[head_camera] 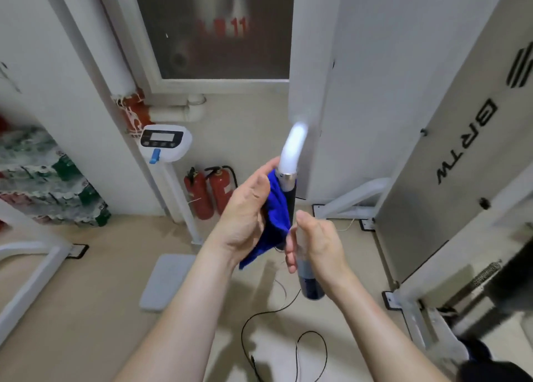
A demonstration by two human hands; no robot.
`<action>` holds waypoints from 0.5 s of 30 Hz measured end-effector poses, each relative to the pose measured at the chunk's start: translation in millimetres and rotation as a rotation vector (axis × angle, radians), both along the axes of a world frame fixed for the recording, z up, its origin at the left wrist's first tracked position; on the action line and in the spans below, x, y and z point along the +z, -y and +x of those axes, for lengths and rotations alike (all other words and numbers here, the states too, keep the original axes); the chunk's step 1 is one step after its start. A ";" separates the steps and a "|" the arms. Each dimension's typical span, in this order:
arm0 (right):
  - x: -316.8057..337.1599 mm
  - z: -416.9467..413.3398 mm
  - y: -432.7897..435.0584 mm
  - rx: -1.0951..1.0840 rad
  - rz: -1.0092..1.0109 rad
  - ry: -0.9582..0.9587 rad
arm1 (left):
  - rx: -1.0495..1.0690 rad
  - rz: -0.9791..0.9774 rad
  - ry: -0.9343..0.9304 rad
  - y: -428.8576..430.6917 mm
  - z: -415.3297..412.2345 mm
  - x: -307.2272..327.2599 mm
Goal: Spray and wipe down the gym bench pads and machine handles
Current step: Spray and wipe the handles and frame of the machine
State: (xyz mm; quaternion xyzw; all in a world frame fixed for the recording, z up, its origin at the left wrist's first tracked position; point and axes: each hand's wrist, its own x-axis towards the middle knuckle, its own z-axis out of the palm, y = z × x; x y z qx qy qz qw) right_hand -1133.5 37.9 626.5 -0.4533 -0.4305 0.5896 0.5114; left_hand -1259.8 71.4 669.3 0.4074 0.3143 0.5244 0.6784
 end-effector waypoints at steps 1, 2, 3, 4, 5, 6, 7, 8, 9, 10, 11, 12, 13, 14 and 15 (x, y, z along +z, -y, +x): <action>0.2 2.6 0.2 -0.007 -0.007 -0.002 | -0.019 -0.056 0.113 -0.9 3.5 -1.5; -1.2 5.2 -0.2 -0.019 -0.023 -0.012 | -0.049 -0.123 0.225 -2.9 2.3 -6.9; -1.3 8.0 0.0 -0.022 -0.042 -0.016 | -0.093 -0.155 0.327 -1.8 -0.8 -10.4; -2.8 9.6 0.0 -0.023 -0.051 -0.028 | -0.135 -0.162 0.374 -0.4 -4.4 -13.9; -2.7 12.0 -0.4 -0.022 -0.048 -0.023 | -0.164 -0.142 0.347 1.8 -7.8 -16.6; -5.4 13.4 0.5 -0.037 -0.042 -0.036 | -0.192 -0.110 0.246 0.9 -8.7 -19.6; -5.0 14.2 0.2 -0.030 -0.029 -0.022 | -0.185 -0.064 0.113 2.1 -8.9 -18.4; -5.1 13.8 1.1 -0.019 -0.013 -0.014 | -0.179 0.015 -0.037 2.2 -8.8 -18.7; -4.2 13.0 0.4 -0.007 -0.002 -0.002 | -0.172 0.107 -0.178 0.8 -9.0 -16.3; -4.3 13.8 0.9 -0.009 0.000 -0.005 | -0.174 0.191 -0.291 -0.9 -6.5 -13.8; -2.7 13.0 0.2 -0.006 0.003 -0.008 | -0.170 0.245 -0.359 -3.7 -7.0 -12.2; -1.8 13.7 0.4 -0.009 0.005 -0.007 | -0.183 0.258 -0.383 -7.2 -7.1 -13.3; -0.4 16.1 0.4 -0.021 0.011 0.008 | -0.204 0.239 -0.378 -10.2 -4.8 -14.2; 0.3 17.5 0.2 -0.031 0.010 0.029 | -0.219 0.217 -0.373 -11.4 -2.4 -16.3; 0.6 20.1 1.1 -0.046 0.000 0.045 | -0.226 0.199 -0.380 -13.0 2.5 -20.6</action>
